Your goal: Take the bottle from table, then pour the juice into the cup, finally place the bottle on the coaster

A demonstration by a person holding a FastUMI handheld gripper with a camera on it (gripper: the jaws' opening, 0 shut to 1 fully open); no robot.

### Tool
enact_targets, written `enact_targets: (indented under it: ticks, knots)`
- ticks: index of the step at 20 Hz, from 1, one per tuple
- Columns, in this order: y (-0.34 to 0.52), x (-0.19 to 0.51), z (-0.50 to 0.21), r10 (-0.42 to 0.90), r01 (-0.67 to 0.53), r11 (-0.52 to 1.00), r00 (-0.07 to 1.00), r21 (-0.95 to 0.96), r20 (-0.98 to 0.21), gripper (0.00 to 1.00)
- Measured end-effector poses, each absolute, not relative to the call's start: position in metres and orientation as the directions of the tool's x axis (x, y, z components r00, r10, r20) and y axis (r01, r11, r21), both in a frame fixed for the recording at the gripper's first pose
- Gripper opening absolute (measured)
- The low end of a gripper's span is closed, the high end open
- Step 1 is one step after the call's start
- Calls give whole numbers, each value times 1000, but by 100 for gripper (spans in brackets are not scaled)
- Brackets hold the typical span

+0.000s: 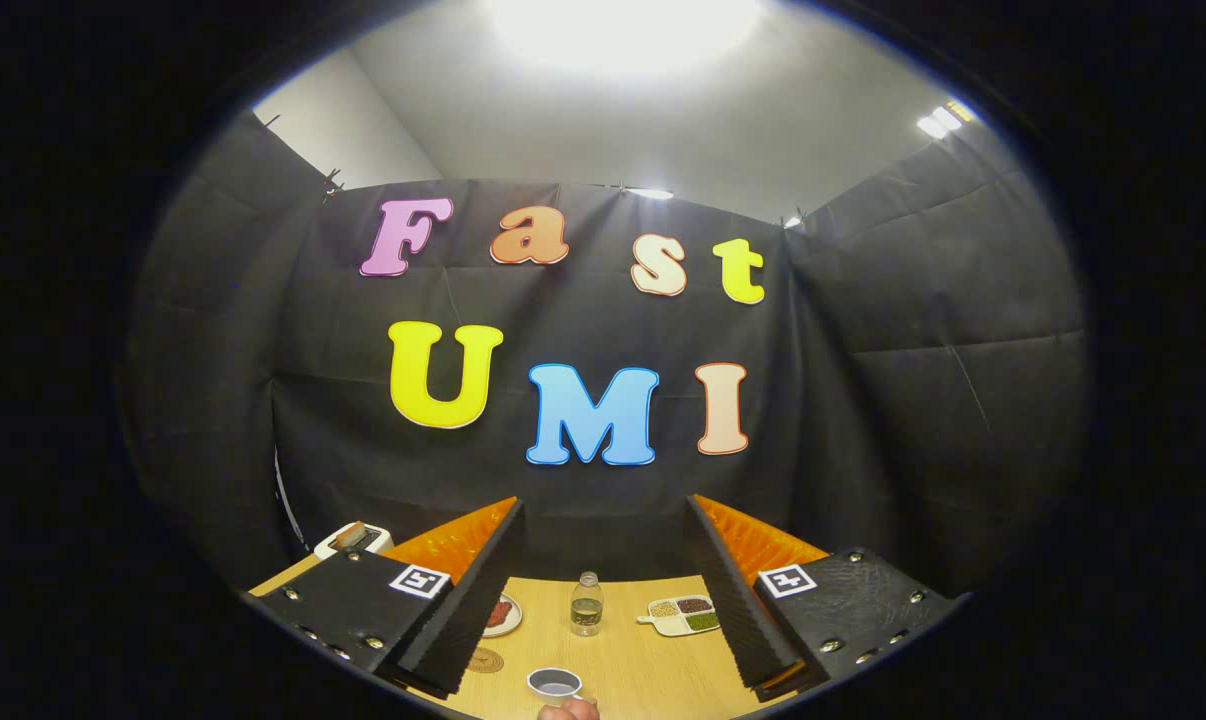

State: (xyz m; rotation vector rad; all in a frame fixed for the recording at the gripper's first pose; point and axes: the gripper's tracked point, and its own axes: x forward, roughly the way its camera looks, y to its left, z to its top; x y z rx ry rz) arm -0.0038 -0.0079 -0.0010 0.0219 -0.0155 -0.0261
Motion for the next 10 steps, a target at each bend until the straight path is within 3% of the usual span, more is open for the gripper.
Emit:
enact_targets:
  ticks: [10]
  knots:
    - [10, -16, -15, -38, 38, 999, 999, 6, 32, 97]
